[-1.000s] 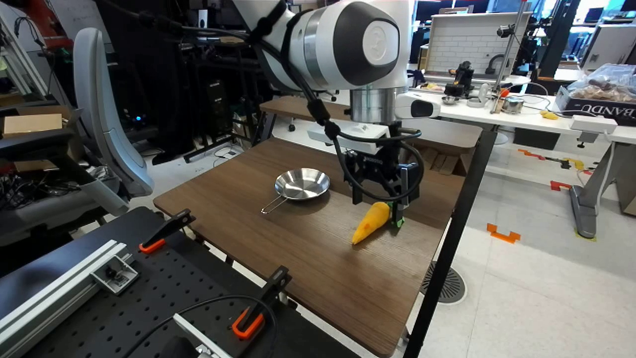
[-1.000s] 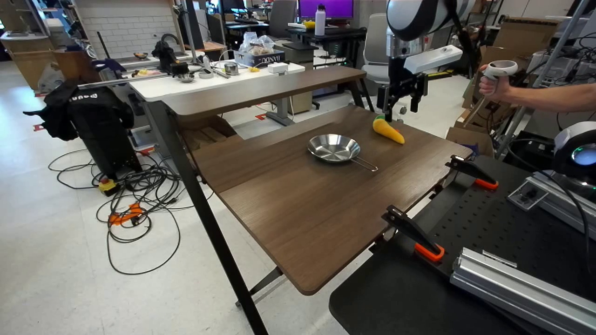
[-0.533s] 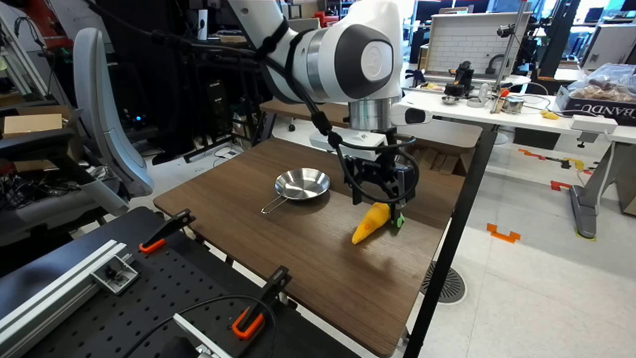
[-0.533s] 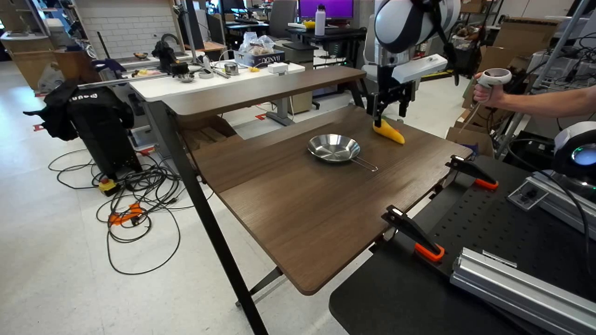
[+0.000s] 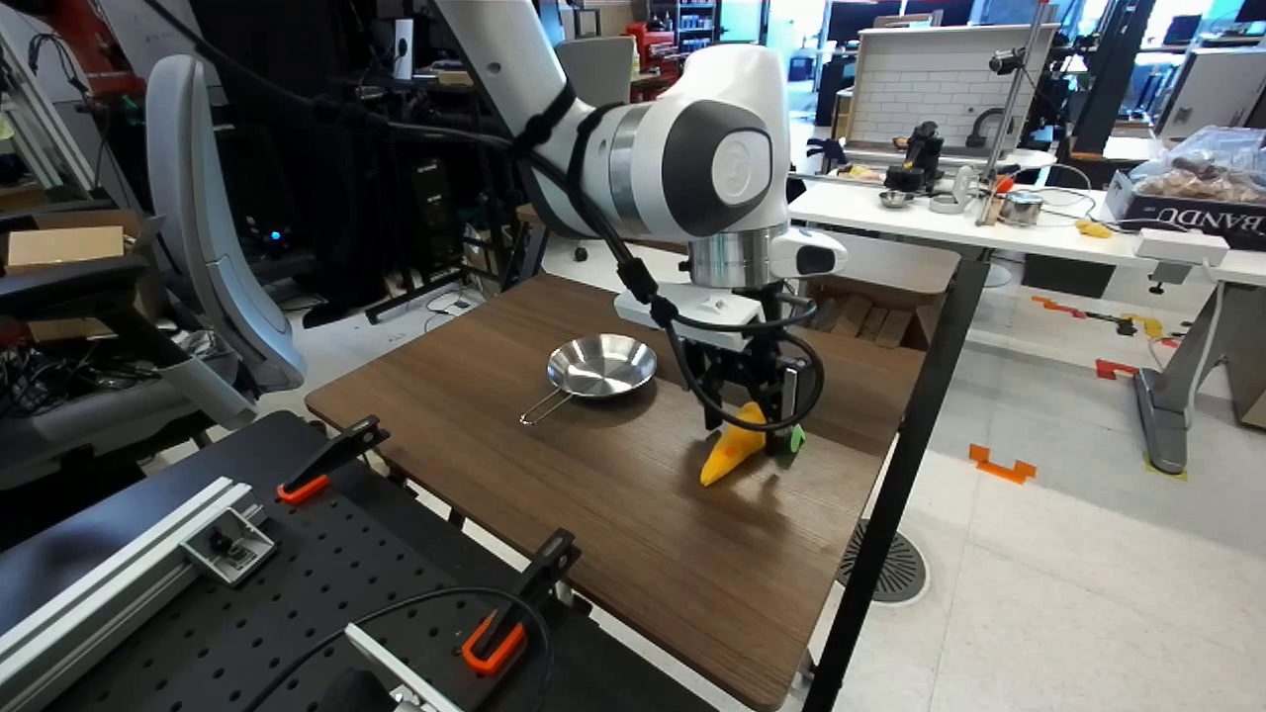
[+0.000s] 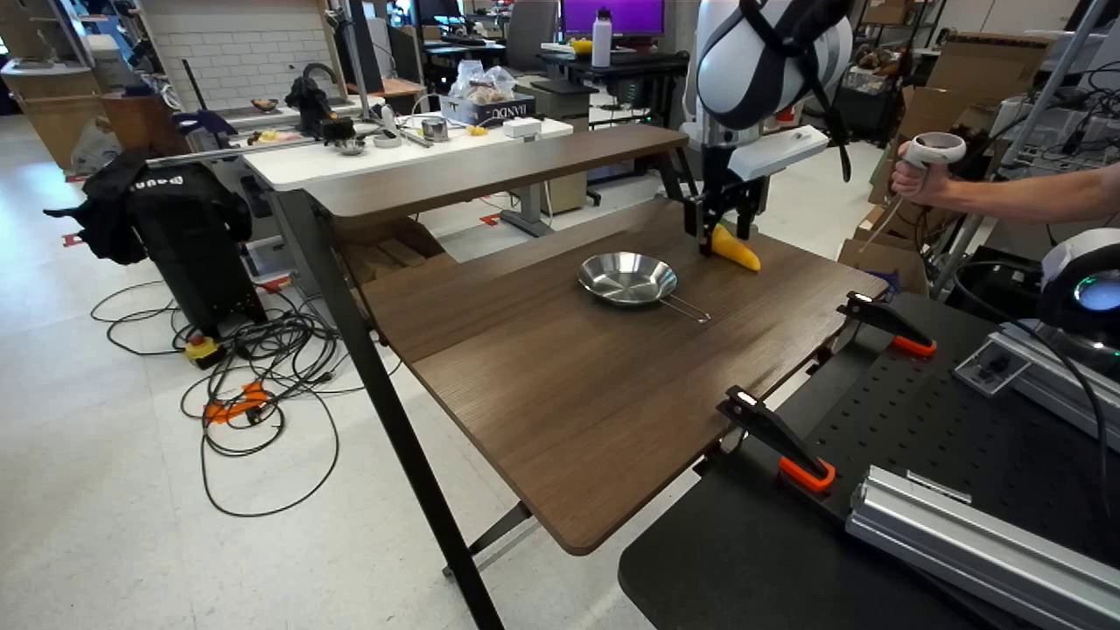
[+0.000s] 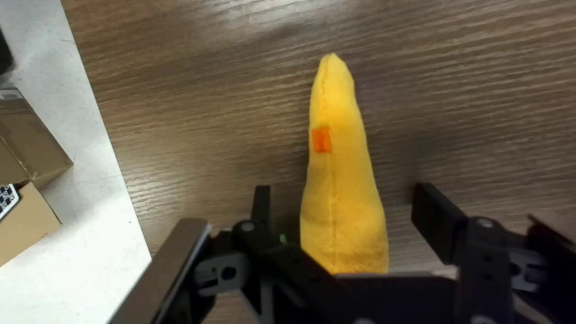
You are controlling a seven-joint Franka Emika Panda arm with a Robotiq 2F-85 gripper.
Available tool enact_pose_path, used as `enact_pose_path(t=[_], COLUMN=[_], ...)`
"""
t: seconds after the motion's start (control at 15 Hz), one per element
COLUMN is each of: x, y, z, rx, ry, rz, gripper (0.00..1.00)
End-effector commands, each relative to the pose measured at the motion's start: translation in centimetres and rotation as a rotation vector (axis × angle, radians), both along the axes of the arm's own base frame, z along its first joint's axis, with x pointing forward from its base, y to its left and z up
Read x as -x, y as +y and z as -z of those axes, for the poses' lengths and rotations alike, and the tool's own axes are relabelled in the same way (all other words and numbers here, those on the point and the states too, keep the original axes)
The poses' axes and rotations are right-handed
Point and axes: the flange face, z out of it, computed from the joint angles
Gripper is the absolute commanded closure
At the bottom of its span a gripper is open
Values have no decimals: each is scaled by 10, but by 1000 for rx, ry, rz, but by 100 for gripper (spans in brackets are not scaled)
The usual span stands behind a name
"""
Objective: Put the carrot on the pan
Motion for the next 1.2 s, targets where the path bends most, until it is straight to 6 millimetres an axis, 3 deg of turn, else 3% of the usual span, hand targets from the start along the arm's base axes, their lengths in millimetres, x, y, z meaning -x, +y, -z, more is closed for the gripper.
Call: enact_pose_path(t=[0.0,0.33,0.47,0.87,1.13], x=[-7,-7,-3,8,11], y=[-3,-3,-1,17,52], z=[6,-2,-12,-65,-104], rx=[8,2,-4,-22,-58], ry=[-36,-57,-56,-86,-116], rz=[-24,-21,-9,-28,-75], gripper=[51,88,98,97,97])
